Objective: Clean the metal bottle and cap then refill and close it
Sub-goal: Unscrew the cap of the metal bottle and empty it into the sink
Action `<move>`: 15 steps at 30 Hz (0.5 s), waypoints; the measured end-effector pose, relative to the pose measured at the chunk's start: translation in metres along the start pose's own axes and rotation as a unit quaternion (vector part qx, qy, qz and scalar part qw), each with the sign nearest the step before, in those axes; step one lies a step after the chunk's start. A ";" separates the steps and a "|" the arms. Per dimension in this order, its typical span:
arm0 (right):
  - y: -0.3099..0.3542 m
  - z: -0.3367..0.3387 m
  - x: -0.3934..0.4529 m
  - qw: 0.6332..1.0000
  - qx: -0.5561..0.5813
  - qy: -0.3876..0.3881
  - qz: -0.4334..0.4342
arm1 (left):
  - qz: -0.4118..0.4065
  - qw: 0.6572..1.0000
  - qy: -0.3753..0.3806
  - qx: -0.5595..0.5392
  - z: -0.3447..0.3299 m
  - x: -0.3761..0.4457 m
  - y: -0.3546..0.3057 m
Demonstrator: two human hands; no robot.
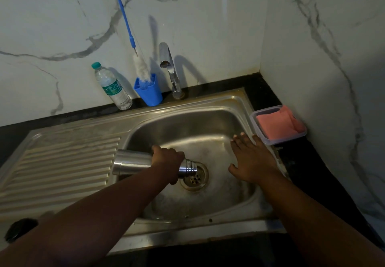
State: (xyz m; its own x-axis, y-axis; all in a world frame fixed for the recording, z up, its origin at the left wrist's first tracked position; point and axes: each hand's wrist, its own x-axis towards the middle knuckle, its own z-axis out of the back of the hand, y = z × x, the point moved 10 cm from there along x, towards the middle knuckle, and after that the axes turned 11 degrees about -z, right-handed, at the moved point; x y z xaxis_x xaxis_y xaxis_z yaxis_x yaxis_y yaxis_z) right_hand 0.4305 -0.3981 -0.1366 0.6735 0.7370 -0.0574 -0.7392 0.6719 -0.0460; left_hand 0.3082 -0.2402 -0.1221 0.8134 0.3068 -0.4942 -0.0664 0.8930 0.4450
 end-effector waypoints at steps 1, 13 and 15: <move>0.000 0.000 0.000 1.000 0.000 -0.002 -0.001 | 0.000 1.000 -0.004 0.011 0.001 0.000 0.000; 0.001 0.002 -0.001 1.000 -0.007 0.003 -0.001 | 0.008 0.996 -0.027 0.087 0.011 -0.008 -0.005; 0.000 0.001 -0.001 1.000 -0.004 0.004 -0.001 | -0.004 0.991 -0.056 0.123 0.018 -0.011 -0.009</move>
State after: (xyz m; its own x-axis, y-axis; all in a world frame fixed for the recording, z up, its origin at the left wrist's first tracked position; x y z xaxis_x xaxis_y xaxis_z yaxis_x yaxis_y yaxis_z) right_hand 0.4298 -0.3981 -0.1354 0.6748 0.7351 -0.0655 -0.7380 0.6726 -0.0543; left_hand 0.3104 -0.2575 -0.1074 0.8733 0.2490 -0.4187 0.0721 0.7839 0.6167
